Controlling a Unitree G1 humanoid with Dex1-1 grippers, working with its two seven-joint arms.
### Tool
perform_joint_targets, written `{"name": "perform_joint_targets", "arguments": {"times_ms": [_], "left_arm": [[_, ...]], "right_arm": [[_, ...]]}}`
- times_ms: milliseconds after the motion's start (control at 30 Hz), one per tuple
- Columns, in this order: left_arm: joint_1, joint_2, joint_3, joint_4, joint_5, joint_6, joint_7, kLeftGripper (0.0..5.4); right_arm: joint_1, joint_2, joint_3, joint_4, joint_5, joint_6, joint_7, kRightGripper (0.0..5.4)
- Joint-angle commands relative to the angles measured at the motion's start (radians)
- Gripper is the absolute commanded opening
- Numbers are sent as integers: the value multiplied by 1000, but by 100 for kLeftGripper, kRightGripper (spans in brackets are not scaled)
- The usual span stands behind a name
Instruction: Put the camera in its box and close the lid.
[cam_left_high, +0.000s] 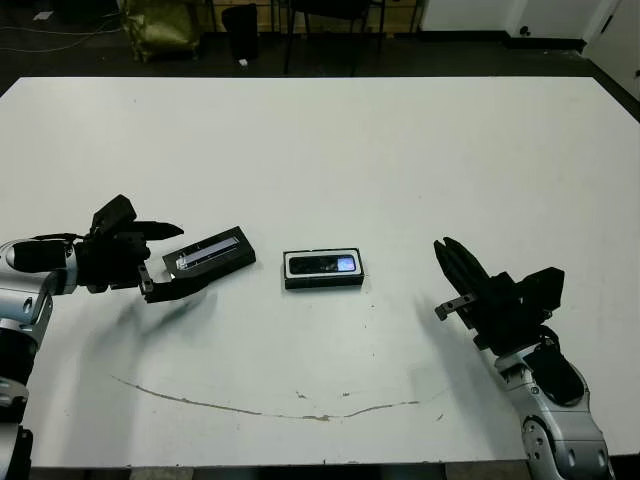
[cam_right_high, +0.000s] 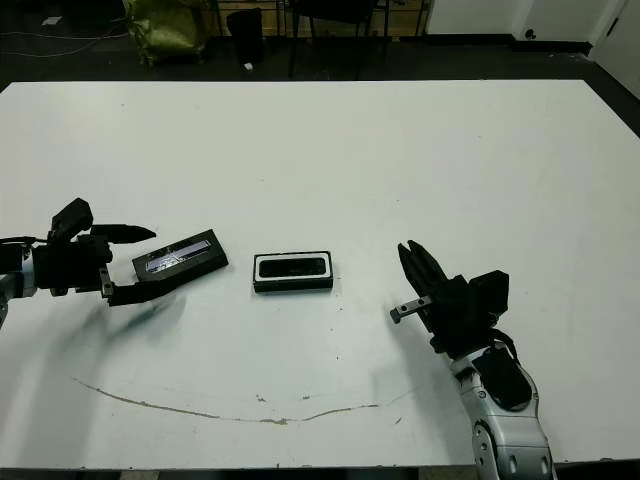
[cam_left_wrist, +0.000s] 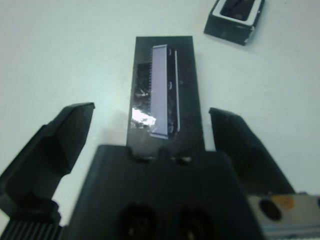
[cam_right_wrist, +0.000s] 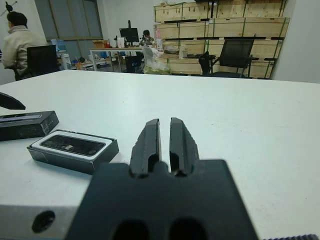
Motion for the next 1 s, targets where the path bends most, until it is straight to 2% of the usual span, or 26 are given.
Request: {"name": "perform_joint_targets", "arguments": {"times_ms": [33,233,500,1000], "left_arm": [[10,-1,-11,4,19,-2,6,538],[16,10,-29,-3,36,-53,-13,538],[8,12,-42,-25,34,17,-38,538],[9,4,-61,7,64,-15,-27,538]], "right_arm": [[5,-18,-7,18,1,4,9,0],[9,-15,-3,11,0,6,1,0],[9,-19,-2,9,2,1,1,0],[21,-28,-4,5,3,-10,11,0]]}}
